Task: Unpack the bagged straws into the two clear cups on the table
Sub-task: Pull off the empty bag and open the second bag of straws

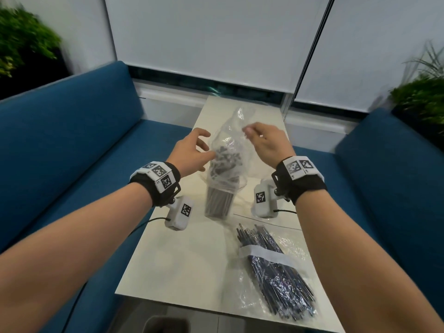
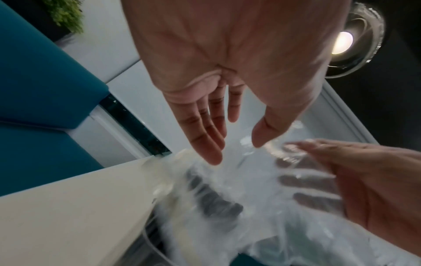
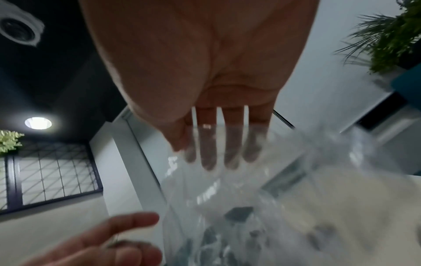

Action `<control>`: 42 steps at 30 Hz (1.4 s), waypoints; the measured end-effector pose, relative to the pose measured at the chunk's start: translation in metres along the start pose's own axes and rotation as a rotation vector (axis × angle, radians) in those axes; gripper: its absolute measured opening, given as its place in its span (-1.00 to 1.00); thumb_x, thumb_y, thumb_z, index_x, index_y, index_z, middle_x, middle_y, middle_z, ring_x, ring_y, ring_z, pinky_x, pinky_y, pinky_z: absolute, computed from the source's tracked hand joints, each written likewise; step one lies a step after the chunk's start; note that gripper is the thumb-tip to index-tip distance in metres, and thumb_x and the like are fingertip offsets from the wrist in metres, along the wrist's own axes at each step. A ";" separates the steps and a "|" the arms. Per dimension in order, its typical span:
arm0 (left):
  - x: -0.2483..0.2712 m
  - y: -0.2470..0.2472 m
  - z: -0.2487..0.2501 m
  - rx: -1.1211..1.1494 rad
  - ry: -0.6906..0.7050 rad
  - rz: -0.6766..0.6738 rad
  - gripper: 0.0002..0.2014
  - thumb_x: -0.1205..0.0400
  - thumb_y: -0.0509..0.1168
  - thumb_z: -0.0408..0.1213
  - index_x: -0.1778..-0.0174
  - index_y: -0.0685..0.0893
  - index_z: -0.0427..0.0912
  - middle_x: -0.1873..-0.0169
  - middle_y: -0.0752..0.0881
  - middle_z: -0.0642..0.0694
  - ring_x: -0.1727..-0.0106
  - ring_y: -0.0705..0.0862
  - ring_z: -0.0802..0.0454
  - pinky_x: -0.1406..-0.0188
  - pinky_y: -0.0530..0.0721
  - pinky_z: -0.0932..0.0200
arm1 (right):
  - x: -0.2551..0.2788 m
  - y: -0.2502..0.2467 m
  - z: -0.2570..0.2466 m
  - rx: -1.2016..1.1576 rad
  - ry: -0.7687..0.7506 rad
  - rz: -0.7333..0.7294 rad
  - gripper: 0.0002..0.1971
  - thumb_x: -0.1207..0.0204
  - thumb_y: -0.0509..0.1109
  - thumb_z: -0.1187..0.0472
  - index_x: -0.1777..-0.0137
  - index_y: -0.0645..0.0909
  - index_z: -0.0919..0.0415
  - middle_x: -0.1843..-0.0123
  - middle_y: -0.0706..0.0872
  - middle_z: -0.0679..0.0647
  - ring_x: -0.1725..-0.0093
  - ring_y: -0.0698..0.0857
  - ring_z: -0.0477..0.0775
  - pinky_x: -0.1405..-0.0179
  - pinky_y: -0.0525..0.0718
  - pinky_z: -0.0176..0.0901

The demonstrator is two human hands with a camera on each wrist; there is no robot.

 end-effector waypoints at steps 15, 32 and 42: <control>0.020 -0.025 0.111 -0.013 0.340 0.167 -0.45 -0.61 0.45 0.15 -0.48 0.51 0.09 -0.22 0.63 0.14 0.16 0.70 0.08 0.36 0.72 0.15 | 0.030 -0.071 -0.079 -0.357 -0.304 0.252 -0.73 -0.74 0.39 -0.04 -0.27 0.79 0.05 -0.09 0.88 -0.12 -0.07 0.86 -0.04 -0.15 0.83 0.02; 0.113 -0.103 -0.031 0.126 0.031 0.770 -0.64 -0.60 0.31 -0.49 -0.19 0.51 0.04 -0.08 0.68 -0.03 0.09 0.72 0.11 0.24 0.82 0.18 | 0.037 -0.027 0.105 -0.127 0.101 0.171 -0.76 -0.71 0.39 0.25 -0.29 0.80 0.11 -0.18 0.85 -0.02 -0.10 0.77 -0.04 -0.07 0.57 -0.47; 0.121 0.058 -0.166 -0.462 -0.343 -0.044 -0.81 -0.65 0.35 -0.25 0.14 0.68 0.21 0.12 0.71 0.01 0.09 0.75 0.03 0.09 0.67 0.16 | -0.082 0.088 0.122 0.397 -0.006 -0.539 -0.50 -0.64 0.34 0.37 -0.55 0.63 0.05 -0.50 0.72 0.06 -0.48 0.68 0.17 -0.50 0.63 0.00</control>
Point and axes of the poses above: each hand's wrist, its own x-axis away from the middle knuckle, its own y-axis out of the palm, z = x × y, the point moved 7 cm from there along -x, towards the middle knuckle
